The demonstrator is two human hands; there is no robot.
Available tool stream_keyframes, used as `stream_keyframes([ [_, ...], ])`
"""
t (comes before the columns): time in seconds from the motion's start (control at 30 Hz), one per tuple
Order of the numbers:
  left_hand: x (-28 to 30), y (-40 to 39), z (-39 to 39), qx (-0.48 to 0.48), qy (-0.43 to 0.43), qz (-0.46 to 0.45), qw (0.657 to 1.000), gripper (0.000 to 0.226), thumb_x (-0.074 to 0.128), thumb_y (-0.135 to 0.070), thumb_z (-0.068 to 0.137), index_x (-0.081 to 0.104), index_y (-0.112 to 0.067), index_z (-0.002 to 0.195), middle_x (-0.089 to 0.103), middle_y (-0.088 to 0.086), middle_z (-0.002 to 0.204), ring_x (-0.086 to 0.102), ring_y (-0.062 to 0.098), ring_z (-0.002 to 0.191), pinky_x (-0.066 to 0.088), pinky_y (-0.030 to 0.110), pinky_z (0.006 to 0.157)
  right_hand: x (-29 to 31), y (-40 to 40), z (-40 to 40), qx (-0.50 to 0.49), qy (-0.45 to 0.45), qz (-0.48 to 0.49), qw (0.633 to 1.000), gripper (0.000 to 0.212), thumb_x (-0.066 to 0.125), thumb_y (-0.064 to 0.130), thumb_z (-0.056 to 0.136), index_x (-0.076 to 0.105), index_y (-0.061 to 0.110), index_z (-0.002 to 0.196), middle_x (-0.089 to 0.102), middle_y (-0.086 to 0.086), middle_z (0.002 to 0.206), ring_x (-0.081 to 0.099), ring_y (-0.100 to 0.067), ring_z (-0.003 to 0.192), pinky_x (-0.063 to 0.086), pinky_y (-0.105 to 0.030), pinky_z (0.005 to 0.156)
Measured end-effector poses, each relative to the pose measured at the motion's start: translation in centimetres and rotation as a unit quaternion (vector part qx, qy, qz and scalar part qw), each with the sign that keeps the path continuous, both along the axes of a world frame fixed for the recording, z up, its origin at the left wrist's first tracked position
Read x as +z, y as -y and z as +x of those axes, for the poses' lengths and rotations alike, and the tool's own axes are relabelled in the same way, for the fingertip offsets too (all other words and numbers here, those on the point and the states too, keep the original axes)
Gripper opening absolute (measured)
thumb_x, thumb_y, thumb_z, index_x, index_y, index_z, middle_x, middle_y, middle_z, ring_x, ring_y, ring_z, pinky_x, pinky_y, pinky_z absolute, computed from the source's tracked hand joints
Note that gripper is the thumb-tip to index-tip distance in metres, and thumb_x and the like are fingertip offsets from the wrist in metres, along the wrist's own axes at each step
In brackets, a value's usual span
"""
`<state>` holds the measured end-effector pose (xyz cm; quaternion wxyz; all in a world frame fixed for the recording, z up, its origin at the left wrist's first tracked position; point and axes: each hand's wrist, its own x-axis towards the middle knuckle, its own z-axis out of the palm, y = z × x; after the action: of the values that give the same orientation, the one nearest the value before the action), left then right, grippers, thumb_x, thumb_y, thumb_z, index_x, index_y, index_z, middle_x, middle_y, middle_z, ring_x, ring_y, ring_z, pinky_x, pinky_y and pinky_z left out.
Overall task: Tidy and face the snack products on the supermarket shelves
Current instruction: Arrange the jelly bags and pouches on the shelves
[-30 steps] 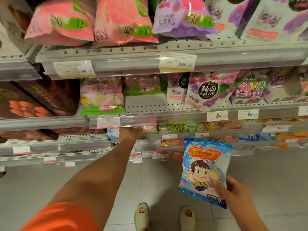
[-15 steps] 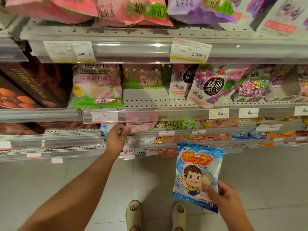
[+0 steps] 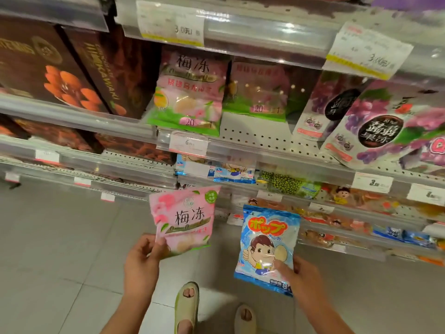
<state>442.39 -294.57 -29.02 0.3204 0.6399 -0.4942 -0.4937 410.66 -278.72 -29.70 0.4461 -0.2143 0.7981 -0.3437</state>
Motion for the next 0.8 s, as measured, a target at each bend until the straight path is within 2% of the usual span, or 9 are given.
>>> stream_keyframes([
  [0.07, -0.7, -1.4, 0.6, 0.040, 0.002, 0.002, 0.999, 0.017, 0.065, -0.022, 0.097, 0.065, -0.021, 0.080, 0.075, 0.003, 0.076, 0.070, 0.018, 0.074, 0.046, 0.037, 0.076, -1.0, 1.9, -0.9, 0.011, -0.002, -0.039, 0.999, 0.021, 0.075, 0.022, 0.091, 0.069, 0.029, 0.110, 0.079, 0.013, 0.095, 0.076, -0.008, 0.083, 0.059, -0.021, 0.062],
  [0.17, -1.9, -2.3, 0.5, 0.095, -0.034, 0.010, 0.995, 0.015, 0.066, -0.017, 0.096, 0.067, -0.016, 0.081, 0.076, 0.007, 0.076, 0.071, 0.029, 0.079, 0.049, 0.039, 0.082, -2.1, 5.3, -2.5, 0.018, -0.052, -0.086, 0.995, 0.030, 0.075, 0.017, 0.091, 0.065, 0.031, 0.115, 0.077, 0.014, 0.105, 0.074, -0.005, 0.092, 0.061, -0.032, 0.077],
  [0.27, -2.8, -2.0, 0.1, 0.122, -0.052, 0.010, 0.991, 0.013, 0.065, -0.011, 0.096, 0.066, -0.007, 0.084, 0.075, 0.010, 0.073, 0.068, 0.029, 0.077, 0.050, 0.035, 0.078, -2.2, 9.6, -3.5, 0.027, -0.099, -0.137, 0.985, 0.034, 0.074, 0.016, 0.091, 0.064, 0.029, 0.120, 0.074, 0.022, 0.102, 0.069, 0.007, 0.092, 0.056, -0.015, 0.069],
  [0.37, -3.0, -1.0, -0.2, 0.121, -0.061, -0.004, 0.991, 0.013, 0.065, -0.011, 0.096, 0.066, -0.005, 0.084, 0.074, 0.013, 0.073, 0.067, 0.026, 0.073, 0.050, 0.016, 0.067, -1.0, 14.7, -3.5, 0.007, -0.125, -0.185, 0.975, 0.031, 0.075, 0.017, 0.090, 0.064, 0.026, 0.118, 0.072, 0.029, 0.094, 0.068, 0.010, 0.088, 0.050, -0.005, 0.064],
  [0.43, -3.2, -0.3, -0.1, 0.101, -0.063, -0.014, 0.993, 0.013, 0.065, -0.012, 0.095, 0.066, -0.007, 0.083, 0.073, 0.013, 0.072, 0.067, 0.025, 0.072, 0.049, 0.013, 0.066, -0.4, 18.6, -3.4, -0.011, -0.145, -0.197, 0.970, 0.026, 0.076, 0.019, 0.090, 0.066, 0.018, 0.113, 0.074, 0.013, 0.098, 0.070, -0.003, 0.090, 0.053, -0.011, 0.063],
  [0.5, -3.7, 0.2, 0.2, 0.081, -0.053, -0.023, 0.995, 0.013, 0.066, -0.013, 0.095, 0.066, -0.011, 0.082, 0.074, 0.009, 0.071, 0.070, 0.027, 0.073, 0.050, 0.028, 0.074, -0.3, 22.1, -3.1, -0.013, -0.175, -0.191, 0.966, 0.025, 0.076, 0.019, 0.090, 0.068, 0.001, 0.105, 0.073, -0.020, 0.099, 0.071, -0.031, 0.090, 0.061, -0.040, 0.074],
  [0.53, -4.1, 0.2, 0.5, 0.073, -0.044, -0.026, 0.996, 0.014, 0.067, -0.014, 0.094, 0.066, -0.012, 0.081, 0.074, 0.008, 0.070, 0.070, 0.028, 0.074, 0.048, 0.034, 0.076, -0.4, 23.5, -2.8, -0.019, -0.177, -0.189, 0.966, 0.025, 0.075, 0.018, 0.091, 0.069, -0.005, 0.100, 0.071, -0.029, 0.099, 0.069, -0.042, 0.091, 0.059, -0.049, 0.078],
  [0.63, -5.3, 0.2, 1.2, 0.072, -0.027, -0.025, 0.997, 0.015, 0.069, -0.012, 0.092, 0.067, -0.013, 0.077, 0.072, 0.005, 0.064, 0.070, 0.025, 0.071, 0.045, 0.035, 0.074, -1.3, 26.0, -2.2, -0.051, -0.193, -0.184, 0.963, 0.014, 0.074, 0.015, 0.091, 0.071, 0.008, 0.080, 0.073, -0.026, 0.096, 0.069, -0.033, 0.082, 0.058, -0.039, 0.073],
  [0.8, -7.0, 0.7, 2.1, 0.076, -0.043, -0.011, 0.996, 0.018, 0.069, -0.002, 0.090, 0.065, -0.005, 0.073, 0.067, 0.011, 0.058, 0.067, 0.022, 0.066, 0.047, 0.029, 0.063, -3.7, 26.8, -2.2, 0.055, -0.365, -0.038, 0.929, 0.046, 0.070, 0.041, 0.093, 0.063, 0.004, 0.120, 0.066, -0.016, 0.111, 0.062, -0.033, 0.105, 0.042, -0.028, 0.076],
])
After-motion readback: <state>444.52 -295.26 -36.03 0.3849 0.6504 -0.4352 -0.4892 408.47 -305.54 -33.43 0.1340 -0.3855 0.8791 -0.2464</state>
